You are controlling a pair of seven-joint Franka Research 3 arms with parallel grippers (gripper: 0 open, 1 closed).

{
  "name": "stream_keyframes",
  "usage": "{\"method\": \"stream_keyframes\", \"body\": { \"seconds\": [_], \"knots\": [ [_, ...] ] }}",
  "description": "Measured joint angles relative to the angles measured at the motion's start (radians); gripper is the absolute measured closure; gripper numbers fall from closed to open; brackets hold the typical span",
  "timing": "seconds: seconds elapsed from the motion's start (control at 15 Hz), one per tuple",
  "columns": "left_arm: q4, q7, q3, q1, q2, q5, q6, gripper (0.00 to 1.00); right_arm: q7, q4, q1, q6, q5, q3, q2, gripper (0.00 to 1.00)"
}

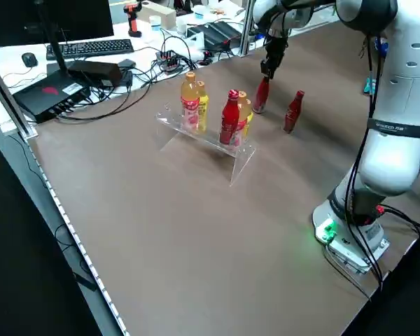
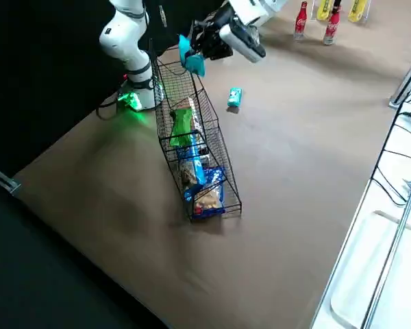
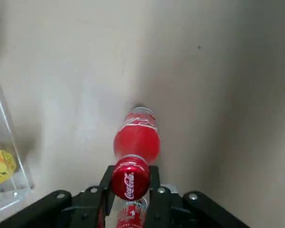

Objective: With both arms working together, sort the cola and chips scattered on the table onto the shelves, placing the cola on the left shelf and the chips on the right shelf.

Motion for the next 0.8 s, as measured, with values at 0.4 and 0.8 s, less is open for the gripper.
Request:
{"method": "stream_keyframes", "body": {
  "seconds": [0.4,0.8],
  "knots": [
    [0.272,0.068,0.000,0.069,-0.098,0.002,-0.450,0.69,-0.033,-0.039,-0.048,0.036,0.000,0.000,0.003,0.74],
    [0.323,0.330,-0.001,0.206,-0.213,0.001,-0.652,0.69,-0.035,-0.050,-0.057,0.049,0.000,0.000,0.004,0.63]
  ]
}}
